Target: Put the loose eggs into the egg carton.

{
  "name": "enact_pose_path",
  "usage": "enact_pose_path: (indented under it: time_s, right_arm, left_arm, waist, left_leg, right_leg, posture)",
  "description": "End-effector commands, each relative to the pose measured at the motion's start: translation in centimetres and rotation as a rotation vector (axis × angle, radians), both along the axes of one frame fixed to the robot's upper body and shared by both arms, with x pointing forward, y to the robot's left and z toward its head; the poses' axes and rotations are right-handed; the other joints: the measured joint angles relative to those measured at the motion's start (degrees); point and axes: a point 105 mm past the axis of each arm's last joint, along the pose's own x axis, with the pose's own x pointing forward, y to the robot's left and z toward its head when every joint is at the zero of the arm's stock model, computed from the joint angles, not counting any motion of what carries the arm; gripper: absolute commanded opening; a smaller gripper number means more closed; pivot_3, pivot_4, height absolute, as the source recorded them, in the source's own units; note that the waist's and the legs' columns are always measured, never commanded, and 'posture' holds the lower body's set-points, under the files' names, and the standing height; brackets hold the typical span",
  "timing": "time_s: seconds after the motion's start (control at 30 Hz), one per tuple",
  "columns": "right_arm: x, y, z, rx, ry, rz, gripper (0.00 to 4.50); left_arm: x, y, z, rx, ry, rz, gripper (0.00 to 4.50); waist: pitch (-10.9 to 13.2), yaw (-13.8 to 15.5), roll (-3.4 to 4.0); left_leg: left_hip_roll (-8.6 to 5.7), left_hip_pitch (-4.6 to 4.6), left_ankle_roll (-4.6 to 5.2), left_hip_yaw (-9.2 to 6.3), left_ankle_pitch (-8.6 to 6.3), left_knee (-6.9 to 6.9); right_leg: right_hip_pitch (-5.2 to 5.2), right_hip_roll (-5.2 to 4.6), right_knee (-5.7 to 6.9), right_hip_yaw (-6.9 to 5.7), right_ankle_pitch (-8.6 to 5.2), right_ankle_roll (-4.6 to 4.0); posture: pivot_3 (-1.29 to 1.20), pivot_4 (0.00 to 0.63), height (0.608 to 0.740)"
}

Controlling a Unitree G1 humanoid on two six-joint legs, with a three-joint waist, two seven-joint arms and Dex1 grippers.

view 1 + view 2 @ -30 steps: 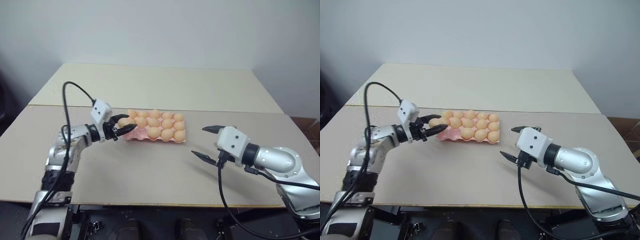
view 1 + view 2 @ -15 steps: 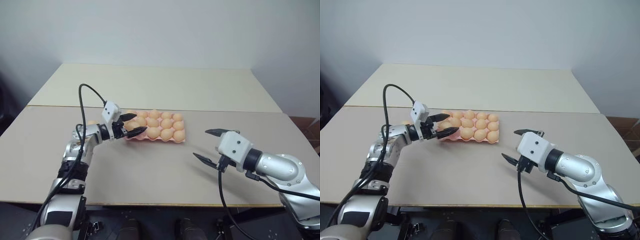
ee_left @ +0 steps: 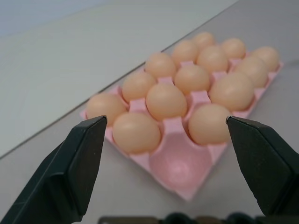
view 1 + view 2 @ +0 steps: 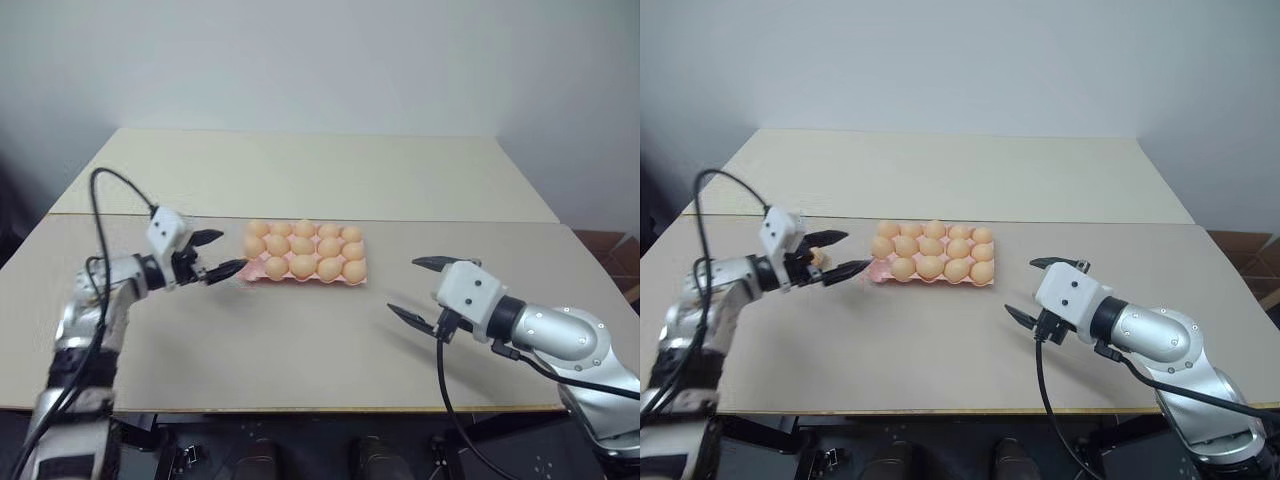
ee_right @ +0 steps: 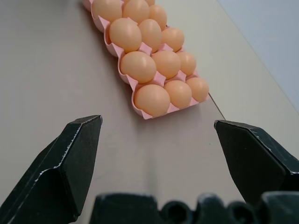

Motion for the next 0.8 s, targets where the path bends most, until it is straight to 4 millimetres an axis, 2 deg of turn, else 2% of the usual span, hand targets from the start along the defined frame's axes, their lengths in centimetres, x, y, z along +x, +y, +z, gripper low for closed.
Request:
enact_pose_path:
  time_s: [0.03, 0.13, 0.27, 0.6, 0.8]
  right_arm:
    - [-0.5, 0.0, 1.3, -0.022, -0.041, 0.036, 4.5]
    - [-0.8, 0.1, 1.4, -0.033, -0.016, 0.069, 4.5]
    - [-0.6, 0.1, 1.6, -0.046, -0.003, 0.096, 4.5]
    - [-0.1, 0.4, 1.9, -0.072, 0.012, 0.144, 4.5]
    - [-0.3, 0.1, 1.9, -0.078, 0.011, 0.129, 4.5]
  left_arm:
    - [-1.1, 2.4, 4.0, -0.002, -0.09, 0.18, 4.43]
    - [-2.7, 5.0, 4.4, 0.053, -0.059, 0.333, 4.43]
    - [-4.6, 7.2, 3.6, 0.083, 0.019, 0.492, 4.43]
    - [-5.0, 6.5, 3.1, 0.023, 0.038, 0.562, 4.43]
    - [-4.0, 6.0, 3.4, 0.004, 0.015, 0.556, 4.43]
  waist:
    - [0.0, 0.2, -0.01]
    - [0.0, 0.5, -0.01]
    - [0.0, 0.5, 0.0]
    - [0.0, 0.7, -0.01]
    - [0.0, 0.7, -0.01]
  left_leg:
    - [0.01, 0.01, 0.0, -0.01, 0.0, 0.0]
    - [0.04, 0.01, -0.01, -0.03, -0.01, 0.0]
    - [0.03, 0.02, -0.02, 0.01, -0.01, -0.04]
    - [0.02, -0.01, -0.03, 0.01, -0.02, -0.06]
    - [0.03, 0.04, -0.03, 0.0, -0.02, -0.07]
  right_leg:
    - [0.01, 0.0, 0.01, -0.01, -0.02, -0.04]
    - [0.0, 0.02, -0.01, -0.05, -0.08, -0.12]
    - [-0.03, 0.0, -0.04, -0.01, -0.18, -0.25]
    - [-0.03, 0.0, -0.07, -0.04, -0.2, -0.29]
    - [-0.02, 0.02, -0.03, -0.04, -0.2, -0.32]
  posture:
    - [0.0, 0.15, 0.74]
    - [0.0, 0.15, 0.74]
    - [0.0, 0.15, 0.74]
    - [0.0, 0.15, 0.74]
    - [0.0, 0.15, 0.74]
